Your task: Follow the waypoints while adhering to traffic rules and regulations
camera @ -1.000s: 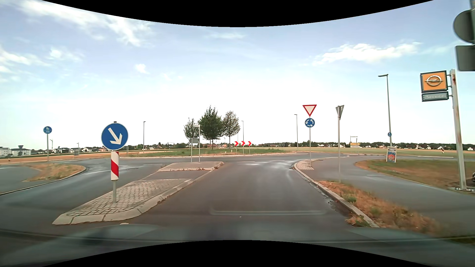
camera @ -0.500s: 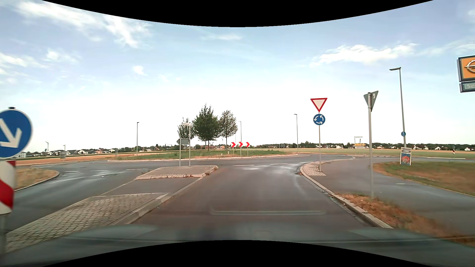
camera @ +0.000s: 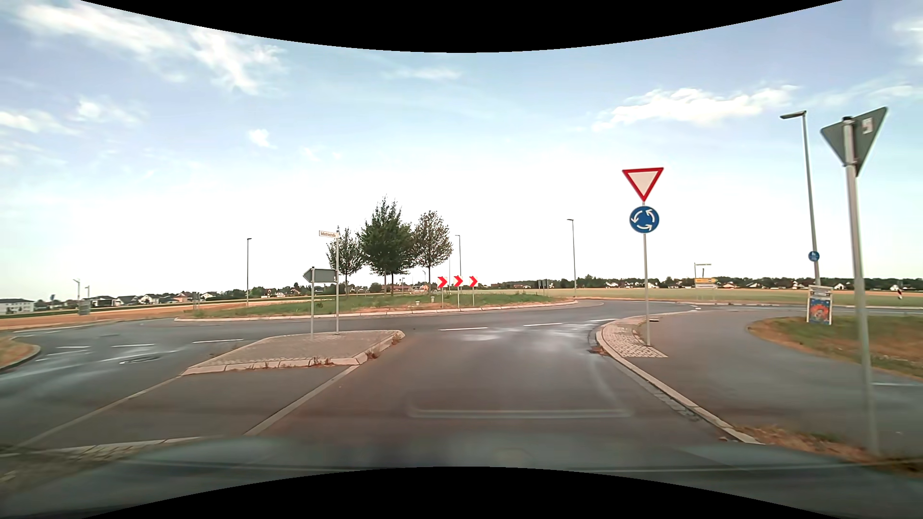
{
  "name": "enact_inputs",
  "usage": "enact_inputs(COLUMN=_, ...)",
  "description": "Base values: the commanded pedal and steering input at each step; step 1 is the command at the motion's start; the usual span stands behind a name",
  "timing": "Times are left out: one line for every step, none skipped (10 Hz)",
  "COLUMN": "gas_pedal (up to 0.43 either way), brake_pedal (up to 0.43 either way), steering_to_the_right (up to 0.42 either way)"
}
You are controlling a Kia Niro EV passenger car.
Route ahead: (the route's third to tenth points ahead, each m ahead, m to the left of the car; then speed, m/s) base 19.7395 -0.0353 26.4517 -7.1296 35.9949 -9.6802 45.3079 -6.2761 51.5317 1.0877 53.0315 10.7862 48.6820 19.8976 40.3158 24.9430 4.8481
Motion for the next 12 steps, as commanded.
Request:
enact_inputs(gas_pedal=0.130, brake_pedal=0.000, steering_to_the_right=0.032)
enact_inputs(gas_pedal=0.130, brake_pedal=0.000, steering_to_the_right=0.033)
enact_inputs(gas_pedal=0.130, brake_pedal=0.000, steering_to_the_right=0.035)
enact_inputs(gas_pedal=0.130, brake_pedal=0.000, steering_to_the_right=0.038)
enact_inputs(gas_pedal=0.130, brake_pedal=0.000, steering_to_the_right=0.041)
enact_inputs(gas_pedal=0.130, brake_pedal=0.000, steering_to_the_right=0.044)
enact_inputs(gas_pedal=0.130, brake_pedal=0.000, steering_to_the_right=0.052)
enact_inputs(gas_pedal=0.130, brake_pedal=0.000, steering_to_the_right=0.058)
enact_inputs(gas_pedal=0.130, brake_pedal=0.000, steering_to_the_right=0.069)
enact_inputs(gas_pedal=0.130, brake_pedal=0.000, steering_to_the_right=0.086)
enact_inputs(gas_pedal=0.118, brake_pedal=0.000, steering_to_the_right=0.097)
enact_inputs(gas_pedal=0.110, brake_pedal=0.000, steering_to_the_right=0.098)
